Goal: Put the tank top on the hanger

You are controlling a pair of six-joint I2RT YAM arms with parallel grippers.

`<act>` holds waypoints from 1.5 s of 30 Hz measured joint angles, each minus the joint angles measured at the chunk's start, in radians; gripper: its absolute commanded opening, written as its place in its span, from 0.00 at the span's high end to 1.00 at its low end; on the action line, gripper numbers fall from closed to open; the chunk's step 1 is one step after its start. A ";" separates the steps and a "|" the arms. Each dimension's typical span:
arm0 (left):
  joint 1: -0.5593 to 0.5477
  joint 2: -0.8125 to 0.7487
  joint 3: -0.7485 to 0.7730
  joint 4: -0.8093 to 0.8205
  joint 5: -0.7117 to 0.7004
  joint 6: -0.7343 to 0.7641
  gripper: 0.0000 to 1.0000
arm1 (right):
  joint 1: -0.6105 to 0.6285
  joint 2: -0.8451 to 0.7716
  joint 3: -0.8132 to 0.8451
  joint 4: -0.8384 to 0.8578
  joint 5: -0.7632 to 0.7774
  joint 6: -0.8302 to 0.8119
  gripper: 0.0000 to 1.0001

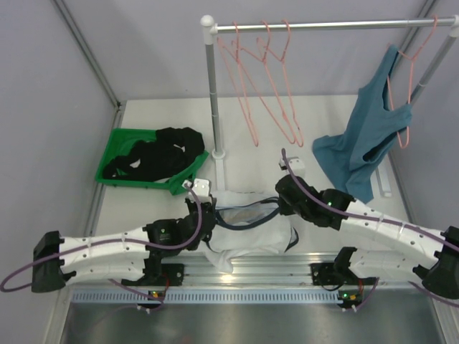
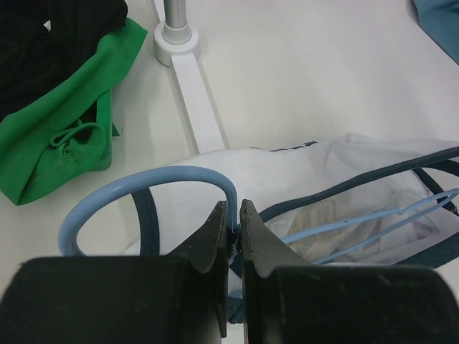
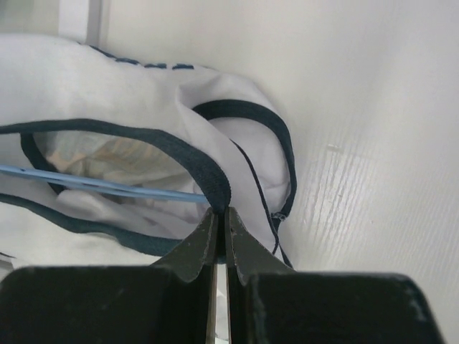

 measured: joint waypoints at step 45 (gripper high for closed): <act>0.000 0.071 0.487 -0.192 0.278 0.222 1.00 | 0.092 -0.141 0.151 0.160 -0.400 -0.559 0.32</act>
